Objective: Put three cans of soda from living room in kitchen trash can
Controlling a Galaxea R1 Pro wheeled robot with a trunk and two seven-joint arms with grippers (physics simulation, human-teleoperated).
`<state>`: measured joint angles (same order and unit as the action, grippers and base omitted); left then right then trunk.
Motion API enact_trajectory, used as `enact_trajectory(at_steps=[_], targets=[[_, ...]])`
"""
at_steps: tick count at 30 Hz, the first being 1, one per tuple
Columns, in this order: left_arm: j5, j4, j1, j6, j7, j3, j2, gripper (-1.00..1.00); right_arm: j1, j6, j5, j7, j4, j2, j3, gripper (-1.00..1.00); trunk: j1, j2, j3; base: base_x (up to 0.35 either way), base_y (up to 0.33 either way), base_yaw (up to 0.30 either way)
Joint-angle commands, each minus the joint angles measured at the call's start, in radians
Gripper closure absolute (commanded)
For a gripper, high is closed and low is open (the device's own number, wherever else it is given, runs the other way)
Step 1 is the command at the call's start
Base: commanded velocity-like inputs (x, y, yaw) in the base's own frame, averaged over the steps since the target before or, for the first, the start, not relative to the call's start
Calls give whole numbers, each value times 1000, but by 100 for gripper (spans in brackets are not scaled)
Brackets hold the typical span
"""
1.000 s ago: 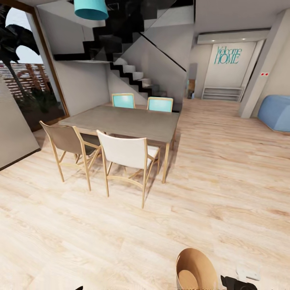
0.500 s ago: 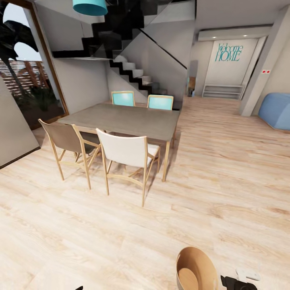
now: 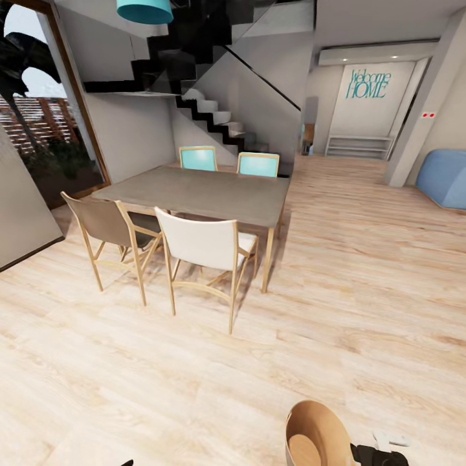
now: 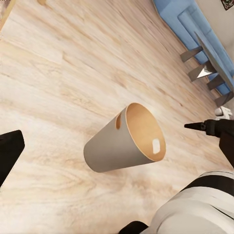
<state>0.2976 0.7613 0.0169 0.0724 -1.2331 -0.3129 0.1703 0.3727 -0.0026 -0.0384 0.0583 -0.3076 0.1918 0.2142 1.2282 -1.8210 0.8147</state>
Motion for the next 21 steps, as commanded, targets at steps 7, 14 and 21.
enact_trajectory(at_steps=[7,14,21], targets=[[0,0,0,0,1,0,0,-100,0,0,0,0,-1,0,-4,-100,0,0,0,93,45,0],[0,0,0,0,1,0,0,-100,0,1,0,0,-1,0,-3,-100,0,0,0,17,8,0],[0,0,0,1,1,0,0,-100,0,1,0,0,-1,0,-3,-100,0,0,0,2,1,0]])
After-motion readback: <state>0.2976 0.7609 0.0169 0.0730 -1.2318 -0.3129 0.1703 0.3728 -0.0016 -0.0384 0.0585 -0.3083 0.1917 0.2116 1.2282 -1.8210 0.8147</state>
